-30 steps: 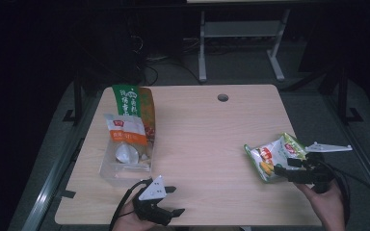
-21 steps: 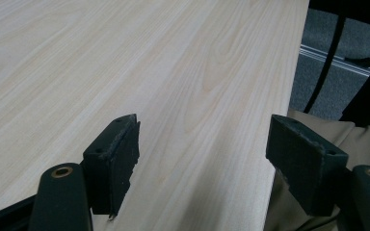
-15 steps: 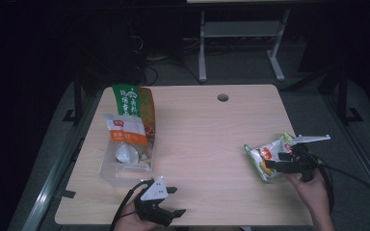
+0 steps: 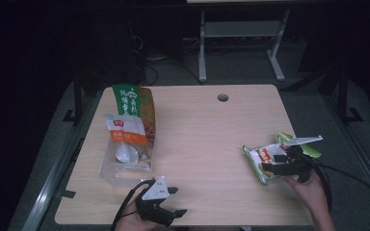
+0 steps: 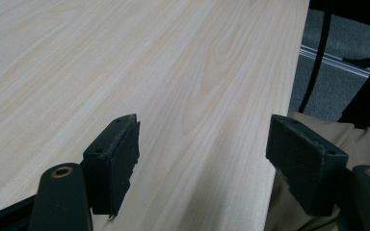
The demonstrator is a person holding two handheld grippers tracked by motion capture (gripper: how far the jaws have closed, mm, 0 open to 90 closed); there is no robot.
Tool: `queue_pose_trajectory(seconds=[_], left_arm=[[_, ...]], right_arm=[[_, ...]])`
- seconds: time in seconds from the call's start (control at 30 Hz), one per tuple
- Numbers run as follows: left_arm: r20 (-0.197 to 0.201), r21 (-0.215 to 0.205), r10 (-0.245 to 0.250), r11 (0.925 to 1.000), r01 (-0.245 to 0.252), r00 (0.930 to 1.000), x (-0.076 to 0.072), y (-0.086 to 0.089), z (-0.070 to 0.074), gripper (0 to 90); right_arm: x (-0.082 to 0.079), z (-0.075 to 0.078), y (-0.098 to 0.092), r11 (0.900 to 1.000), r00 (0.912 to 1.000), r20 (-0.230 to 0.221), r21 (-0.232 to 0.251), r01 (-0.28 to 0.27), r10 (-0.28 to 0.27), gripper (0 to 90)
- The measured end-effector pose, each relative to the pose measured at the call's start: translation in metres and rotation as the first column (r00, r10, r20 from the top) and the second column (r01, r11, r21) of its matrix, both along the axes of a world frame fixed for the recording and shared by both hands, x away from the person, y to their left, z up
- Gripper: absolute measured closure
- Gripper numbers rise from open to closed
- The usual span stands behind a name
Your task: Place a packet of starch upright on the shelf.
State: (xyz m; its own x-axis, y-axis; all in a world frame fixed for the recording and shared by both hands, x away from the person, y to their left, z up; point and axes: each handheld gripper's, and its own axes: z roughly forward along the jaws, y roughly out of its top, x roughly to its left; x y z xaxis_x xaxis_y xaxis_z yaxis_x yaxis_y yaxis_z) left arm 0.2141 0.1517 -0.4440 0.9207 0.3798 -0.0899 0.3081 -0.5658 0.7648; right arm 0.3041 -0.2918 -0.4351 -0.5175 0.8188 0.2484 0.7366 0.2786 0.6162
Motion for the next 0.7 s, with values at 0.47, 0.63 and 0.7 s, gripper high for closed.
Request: queue_pose_trajectory(seconds=[0.47,0.63,0.7], left_arm=[[0.003,-0.007,0.005,1.0,-0.005,1.0,0.0,0.001,0.001,27.0],[0.001,-0.007,0.005,1.0,-0.005,1.0,0.0,0.001,0.001,27.0],[0.002,-0.007,0.005,1.0,-0.005,1.0,0.0,0.001,0.001,27.0]], right_arm=[[0.0,0.0,0.04,0.985,0.9848,-0.002,0.009,-0.174,0.174,34.0],[-0.002,0.002,0.05,0.976,0.9763,-0.011,0.007,-0.216,0.216,35.0],[-0.001,0.002,0.051,0.977,0.9768,-0.01,-0.005,-0.214,0.214,33.5]])
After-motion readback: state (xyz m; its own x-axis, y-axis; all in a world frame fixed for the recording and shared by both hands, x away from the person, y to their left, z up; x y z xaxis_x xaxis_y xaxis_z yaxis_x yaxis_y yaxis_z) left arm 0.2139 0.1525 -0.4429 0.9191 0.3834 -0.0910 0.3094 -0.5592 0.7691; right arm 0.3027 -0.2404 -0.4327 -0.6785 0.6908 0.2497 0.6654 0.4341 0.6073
